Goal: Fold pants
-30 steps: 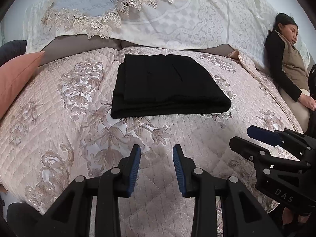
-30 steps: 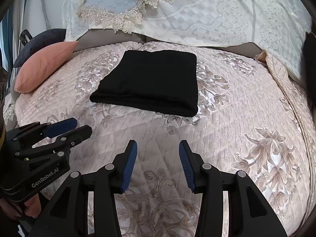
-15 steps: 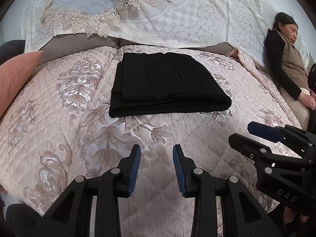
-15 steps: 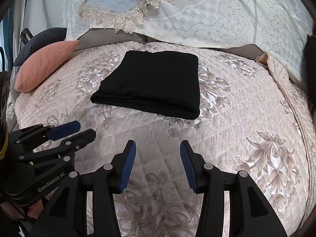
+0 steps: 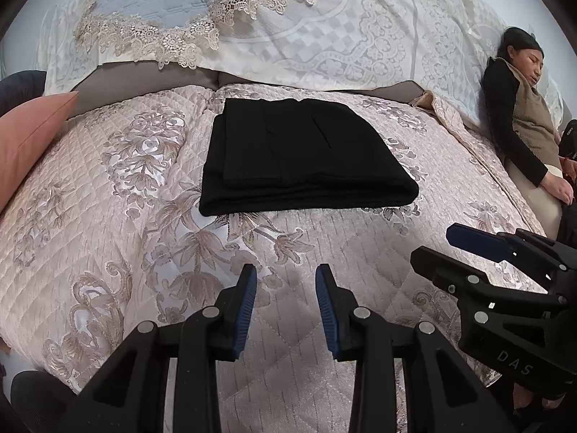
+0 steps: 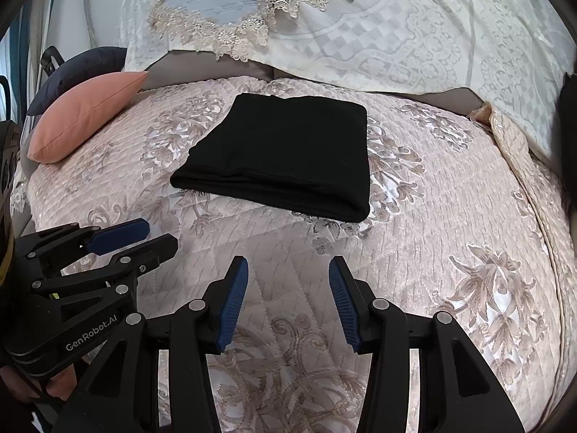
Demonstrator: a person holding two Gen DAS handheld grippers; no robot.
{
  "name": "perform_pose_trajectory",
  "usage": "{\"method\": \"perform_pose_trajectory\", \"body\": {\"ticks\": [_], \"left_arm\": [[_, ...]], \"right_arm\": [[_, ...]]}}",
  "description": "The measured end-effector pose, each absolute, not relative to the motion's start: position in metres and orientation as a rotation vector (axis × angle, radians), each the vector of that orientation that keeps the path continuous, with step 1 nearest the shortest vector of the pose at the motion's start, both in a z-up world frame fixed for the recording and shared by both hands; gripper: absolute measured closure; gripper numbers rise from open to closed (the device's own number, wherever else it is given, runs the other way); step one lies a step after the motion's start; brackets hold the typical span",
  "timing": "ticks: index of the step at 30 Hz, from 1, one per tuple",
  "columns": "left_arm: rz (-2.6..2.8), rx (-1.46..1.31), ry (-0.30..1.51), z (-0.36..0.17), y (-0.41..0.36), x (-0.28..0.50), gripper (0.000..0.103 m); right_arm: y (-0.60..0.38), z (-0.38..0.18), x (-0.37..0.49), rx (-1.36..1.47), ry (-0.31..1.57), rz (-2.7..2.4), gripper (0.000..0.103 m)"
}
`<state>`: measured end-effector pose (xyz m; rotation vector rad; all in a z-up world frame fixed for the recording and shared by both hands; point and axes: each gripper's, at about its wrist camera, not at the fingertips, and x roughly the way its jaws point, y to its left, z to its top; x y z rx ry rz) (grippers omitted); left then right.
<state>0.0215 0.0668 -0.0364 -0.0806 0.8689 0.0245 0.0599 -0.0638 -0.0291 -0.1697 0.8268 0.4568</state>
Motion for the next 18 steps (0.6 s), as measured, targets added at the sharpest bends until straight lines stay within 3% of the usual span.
{"method": "perform_pose_trajectory", "body": {"ticks": [18], "left_arm": [[0.017,-0.087,0.873,-0.0343,0.0666,0.0227,0.067]], "right_arm": [[-0.0610,-0.0277,0.0595,-0.181,0.821,0.465,0.055]]}}
